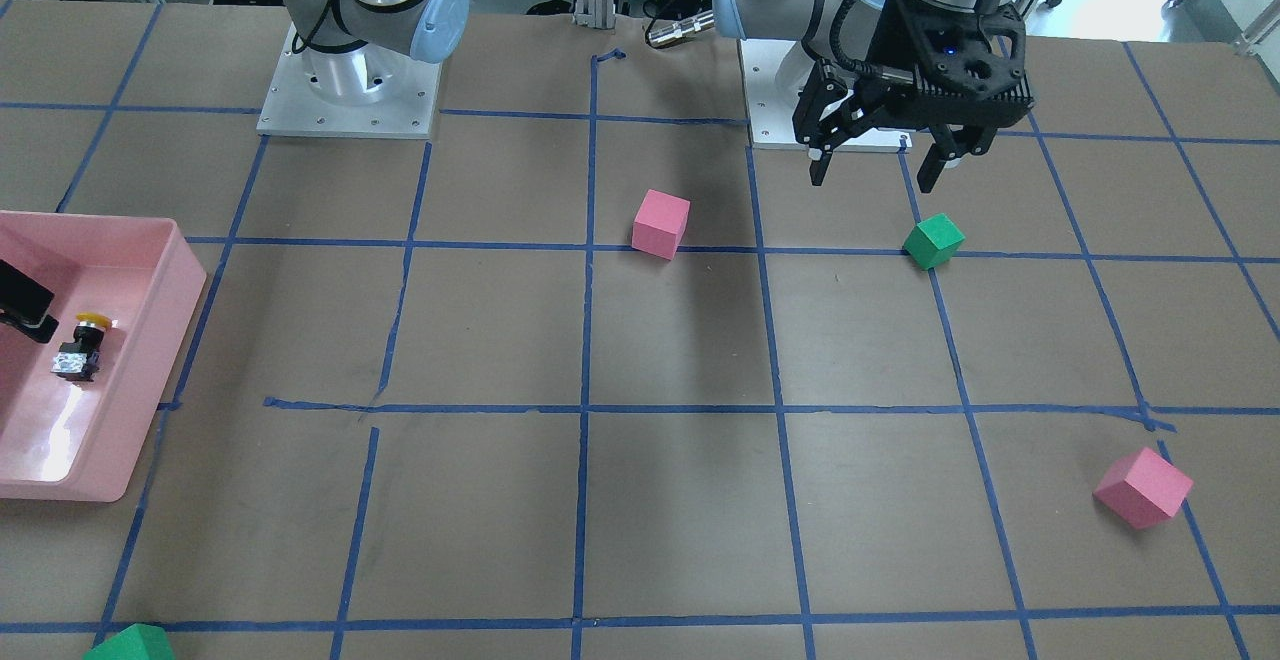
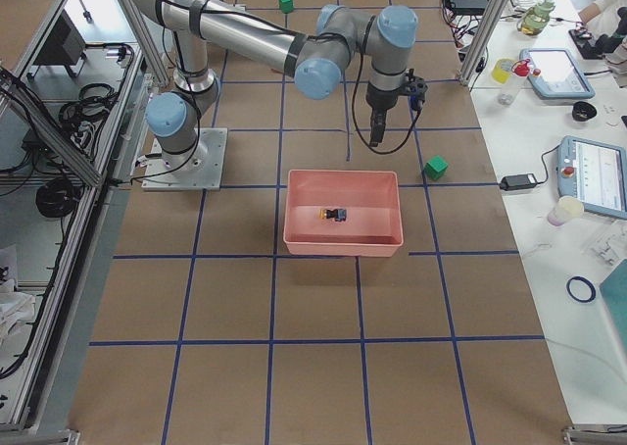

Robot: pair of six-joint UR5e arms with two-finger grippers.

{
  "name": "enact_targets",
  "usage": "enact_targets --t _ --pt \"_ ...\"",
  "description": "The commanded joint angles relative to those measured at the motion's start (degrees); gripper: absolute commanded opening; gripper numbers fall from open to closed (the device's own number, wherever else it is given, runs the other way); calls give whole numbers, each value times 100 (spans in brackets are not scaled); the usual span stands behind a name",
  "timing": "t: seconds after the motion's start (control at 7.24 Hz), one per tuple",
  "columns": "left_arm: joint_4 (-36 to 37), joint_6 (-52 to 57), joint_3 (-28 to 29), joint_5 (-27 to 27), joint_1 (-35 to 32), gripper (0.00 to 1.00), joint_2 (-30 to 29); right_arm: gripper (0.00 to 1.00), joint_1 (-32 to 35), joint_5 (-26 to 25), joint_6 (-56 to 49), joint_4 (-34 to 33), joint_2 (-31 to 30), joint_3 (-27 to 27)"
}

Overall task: Align button upright
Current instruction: 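Move the right gripper over the pink box toward the yellow-capped button, then lower the right gripper into the box and close on the button's black body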

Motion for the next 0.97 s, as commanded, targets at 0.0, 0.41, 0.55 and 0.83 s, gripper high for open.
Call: enact_targets --t 0.0,0.41,0.55,0.83 --pt "0 0 0 0 0 100 0 100 -599 265 -528 -1320 283 957" --pt "0 0 0 0 0 100 0 100 -1048 187 -1379 -2034 478 1460" --pt "0 0 0 0 0 100 0 100 -1231 204 -1487 -2377 522 1732" --pt "0 9 0 0 0 100 0 100 -1259 204 -1479 -2802 575 1980"
